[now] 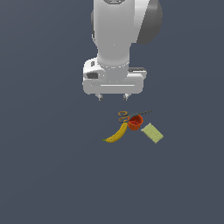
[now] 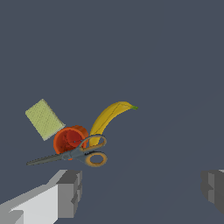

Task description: Pick up a designated object from a clutter of objects.

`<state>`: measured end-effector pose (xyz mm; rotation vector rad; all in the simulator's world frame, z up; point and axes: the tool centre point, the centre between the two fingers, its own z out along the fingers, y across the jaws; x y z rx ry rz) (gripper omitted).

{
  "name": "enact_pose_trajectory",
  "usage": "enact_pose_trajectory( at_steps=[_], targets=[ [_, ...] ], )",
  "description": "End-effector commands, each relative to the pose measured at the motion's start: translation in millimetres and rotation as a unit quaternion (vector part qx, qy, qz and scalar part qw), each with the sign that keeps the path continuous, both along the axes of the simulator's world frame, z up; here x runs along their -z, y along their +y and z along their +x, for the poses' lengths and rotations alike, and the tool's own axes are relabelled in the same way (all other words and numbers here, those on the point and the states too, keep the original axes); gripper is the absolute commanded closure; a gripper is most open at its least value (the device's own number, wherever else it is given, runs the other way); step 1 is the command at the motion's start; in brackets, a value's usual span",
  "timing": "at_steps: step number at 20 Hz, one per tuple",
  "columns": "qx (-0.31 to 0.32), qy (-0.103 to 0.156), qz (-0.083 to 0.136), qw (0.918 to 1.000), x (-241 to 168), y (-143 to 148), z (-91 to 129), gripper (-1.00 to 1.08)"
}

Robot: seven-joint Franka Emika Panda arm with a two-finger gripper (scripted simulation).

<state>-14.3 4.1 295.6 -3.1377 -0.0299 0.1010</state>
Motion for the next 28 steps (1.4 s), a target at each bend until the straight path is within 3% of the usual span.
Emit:
enact_pose_trajectory(
  at_steps=[1,17,28],
  targets=[
    [0.000,0.000,0.000,1.0000,0.0,0.0,0.0,-0.92],
    [-0.025,-0.005,-0.008,0.9996,5.9,-1.2,5.9,-0.92],
    [-0.094,-0.011,-0.017,0.9953,58.5,48.6,23.8,-0.92]
  ],
)
